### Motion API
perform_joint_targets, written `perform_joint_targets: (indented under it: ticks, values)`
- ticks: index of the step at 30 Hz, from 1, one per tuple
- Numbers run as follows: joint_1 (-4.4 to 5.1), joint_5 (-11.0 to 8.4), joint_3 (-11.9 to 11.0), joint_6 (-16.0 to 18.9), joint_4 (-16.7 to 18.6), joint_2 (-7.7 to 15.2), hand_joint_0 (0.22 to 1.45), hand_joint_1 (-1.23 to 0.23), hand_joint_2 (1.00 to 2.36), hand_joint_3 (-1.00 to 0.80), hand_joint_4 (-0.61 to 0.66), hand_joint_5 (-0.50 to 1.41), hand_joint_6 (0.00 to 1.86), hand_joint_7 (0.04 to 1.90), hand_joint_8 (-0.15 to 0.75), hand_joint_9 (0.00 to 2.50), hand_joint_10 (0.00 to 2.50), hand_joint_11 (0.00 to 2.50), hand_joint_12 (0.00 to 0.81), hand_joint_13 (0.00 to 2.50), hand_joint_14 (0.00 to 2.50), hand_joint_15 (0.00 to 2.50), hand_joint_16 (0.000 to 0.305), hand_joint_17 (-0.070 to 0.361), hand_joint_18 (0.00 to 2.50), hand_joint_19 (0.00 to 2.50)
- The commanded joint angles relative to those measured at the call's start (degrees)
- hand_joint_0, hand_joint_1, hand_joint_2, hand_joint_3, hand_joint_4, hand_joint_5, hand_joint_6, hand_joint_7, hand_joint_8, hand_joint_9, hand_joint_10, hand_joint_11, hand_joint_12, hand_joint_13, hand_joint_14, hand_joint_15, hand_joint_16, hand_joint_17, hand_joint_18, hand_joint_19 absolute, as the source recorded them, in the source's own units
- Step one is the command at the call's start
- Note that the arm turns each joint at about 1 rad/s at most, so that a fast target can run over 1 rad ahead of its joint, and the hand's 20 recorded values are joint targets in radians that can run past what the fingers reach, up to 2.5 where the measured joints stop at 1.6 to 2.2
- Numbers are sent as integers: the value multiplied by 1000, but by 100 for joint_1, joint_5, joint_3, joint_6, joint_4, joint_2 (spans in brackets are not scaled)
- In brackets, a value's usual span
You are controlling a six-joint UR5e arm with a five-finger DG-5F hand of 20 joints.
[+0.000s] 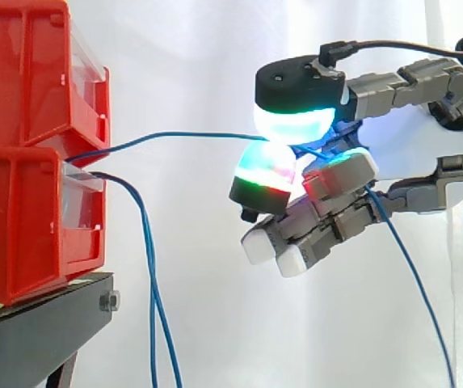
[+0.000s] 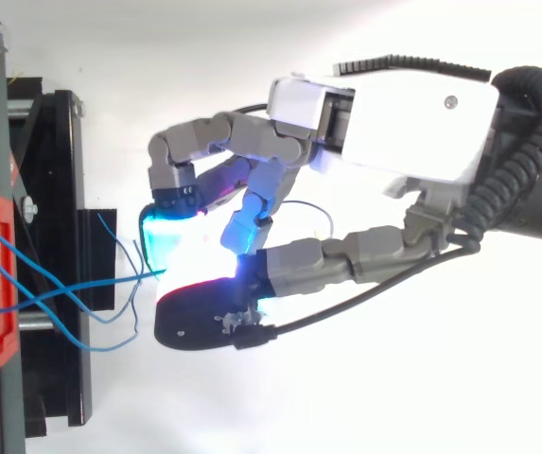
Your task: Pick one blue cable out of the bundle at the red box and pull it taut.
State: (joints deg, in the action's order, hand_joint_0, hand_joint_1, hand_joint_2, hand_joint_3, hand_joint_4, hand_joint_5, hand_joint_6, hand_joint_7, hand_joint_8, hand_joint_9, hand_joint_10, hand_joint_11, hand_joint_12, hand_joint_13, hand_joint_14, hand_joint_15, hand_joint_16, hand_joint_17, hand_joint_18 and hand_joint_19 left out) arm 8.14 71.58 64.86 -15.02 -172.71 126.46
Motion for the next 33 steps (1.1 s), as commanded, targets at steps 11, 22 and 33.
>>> perform_joint_targets:
  ticks: [11, 22, 33]
  values:
    - [4, 14, 9, 131, -35, 1, 614, -788, 1006, 52, 211, -47, 580, 1241, 314, 537, 7, 405, 388, 0, 3, 113, 61, 137, 0, 0]
    - [4, 14, 18, 131, -35, 1, 601, -780, 1003, 37, 231, -47, 578, 1266, 316, 496, 6, 351, 396, 0, 3, 107, 63, 141, 0, 6]
    - [4, 22, 18, 131, -26, 1, 533, -760, 1012, -245, 191, -70, 628, 1201, 315, 566, 9, 435, 365, 0, 4, 122, 55, 123, 0, 56]
